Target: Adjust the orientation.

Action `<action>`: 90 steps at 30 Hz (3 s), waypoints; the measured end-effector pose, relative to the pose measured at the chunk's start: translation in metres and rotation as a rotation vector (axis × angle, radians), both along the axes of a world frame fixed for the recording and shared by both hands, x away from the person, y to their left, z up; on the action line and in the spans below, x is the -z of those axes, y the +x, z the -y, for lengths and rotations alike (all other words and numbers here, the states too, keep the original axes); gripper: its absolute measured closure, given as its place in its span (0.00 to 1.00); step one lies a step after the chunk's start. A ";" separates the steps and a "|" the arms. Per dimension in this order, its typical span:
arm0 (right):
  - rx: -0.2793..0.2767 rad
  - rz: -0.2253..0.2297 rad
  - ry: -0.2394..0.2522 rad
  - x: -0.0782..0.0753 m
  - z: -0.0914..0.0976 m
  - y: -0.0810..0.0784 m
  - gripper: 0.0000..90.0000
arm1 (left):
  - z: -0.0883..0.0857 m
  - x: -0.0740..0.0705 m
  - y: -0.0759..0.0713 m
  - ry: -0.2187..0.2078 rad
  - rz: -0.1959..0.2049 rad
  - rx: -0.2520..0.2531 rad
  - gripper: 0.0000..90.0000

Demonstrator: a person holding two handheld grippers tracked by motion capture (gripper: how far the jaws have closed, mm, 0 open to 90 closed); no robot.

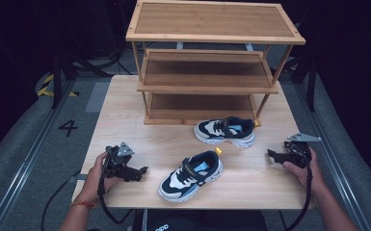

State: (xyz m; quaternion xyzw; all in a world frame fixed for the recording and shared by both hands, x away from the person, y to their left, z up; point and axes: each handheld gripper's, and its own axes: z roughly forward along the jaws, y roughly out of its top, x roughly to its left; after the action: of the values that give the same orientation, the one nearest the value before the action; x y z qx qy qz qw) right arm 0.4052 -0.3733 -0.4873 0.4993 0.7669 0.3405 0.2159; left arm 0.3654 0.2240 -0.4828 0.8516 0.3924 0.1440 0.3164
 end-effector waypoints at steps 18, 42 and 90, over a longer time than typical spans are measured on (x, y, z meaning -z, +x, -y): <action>-0.015 0.003 -0.006 0.000 0.001 -0.002 0.17 | 0.010 -0.020 -0.055 0.001 -0.049 0.060 0.20; -0.031 0.001 -0.005 0.000 0.001 -0.001 0.17 | 0.086 -0.033 -0.090 0.051 0.019 0.269 0.18; -0.051 0.002 -0.004 0.000 0.000 -0.004 0.17 | 0.116 -0.079 -0.009 0.041 0.132 0.213 0.35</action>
State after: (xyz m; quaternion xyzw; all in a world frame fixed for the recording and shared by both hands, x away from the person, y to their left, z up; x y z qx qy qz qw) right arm 0.4010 -0.3736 -0.4874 0.4789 0.7798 0.3449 0.2087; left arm 0.3565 0.1075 -0.4038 0.8833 0.2750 0.1733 0.3377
